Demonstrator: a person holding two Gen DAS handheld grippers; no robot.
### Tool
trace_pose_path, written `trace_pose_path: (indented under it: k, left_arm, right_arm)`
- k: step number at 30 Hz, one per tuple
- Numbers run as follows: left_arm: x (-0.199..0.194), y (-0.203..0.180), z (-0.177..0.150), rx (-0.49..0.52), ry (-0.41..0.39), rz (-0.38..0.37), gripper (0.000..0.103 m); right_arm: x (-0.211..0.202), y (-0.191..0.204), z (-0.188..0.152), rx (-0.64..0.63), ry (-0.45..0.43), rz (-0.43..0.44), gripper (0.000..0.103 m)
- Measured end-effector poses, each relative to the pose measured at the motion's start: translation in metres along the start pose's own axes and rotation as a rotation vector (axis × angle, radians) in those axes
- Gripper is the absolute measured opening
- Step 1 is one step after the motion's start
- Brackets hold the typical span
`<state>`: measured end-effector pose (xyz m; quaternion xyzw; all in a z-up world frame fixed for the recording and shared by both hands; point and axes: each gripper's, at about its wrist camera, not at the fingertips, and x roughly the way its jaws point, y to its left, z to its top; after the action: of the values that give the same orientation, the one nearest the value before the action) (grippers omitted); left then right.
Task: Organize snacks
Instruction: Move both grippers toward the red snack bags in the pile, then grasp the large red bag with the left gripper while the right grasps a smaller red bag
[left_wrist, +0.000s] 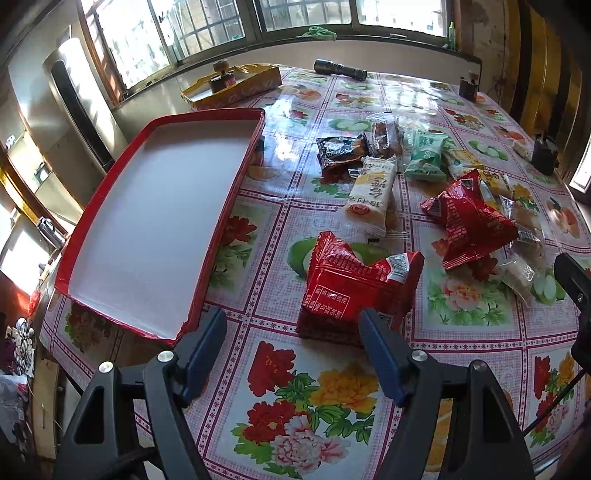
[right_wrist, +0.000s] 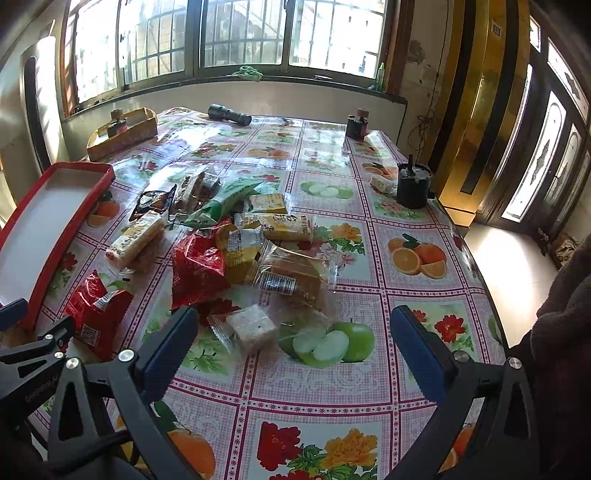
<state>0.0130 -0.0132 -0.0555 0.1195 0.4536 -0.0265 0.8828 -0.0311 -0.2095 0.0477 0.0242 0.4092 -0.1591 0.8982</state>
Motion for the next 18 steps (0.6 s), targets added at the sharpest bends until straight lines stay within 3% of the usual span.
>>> trace_pose_path:
  k: [7, 13, 16, 18]
  left_arm:
    - [0.004, 0.006, 0.000, 0.020, 0.016, -0.062, 0.074]
    - [0.014, 0.009, 0.007, 0.015, 0.058, -0.151, 0.075]
    - [0.017, 0.016, 0.008, -0.035, 0.102, -0.251, 0.075]
    - [0.018, 0.019, 0.010, -0.060, 0.105, -0.272, 0.075]
  right_arm:
    - [0.005, -0.006, -0.004, 0.010, 0.018, 0.066, 0.103]
    - [0.014, -0.021, -0.011, 0.089, 0.046, 0.273, 0.103]
    - [0.021, -0.022, -0.013, 0.096, 0.070, 0.297, 0.103]
    - [0.023, -0.023, -0.014, 0.114, 0.080, 0.331, 0.103]
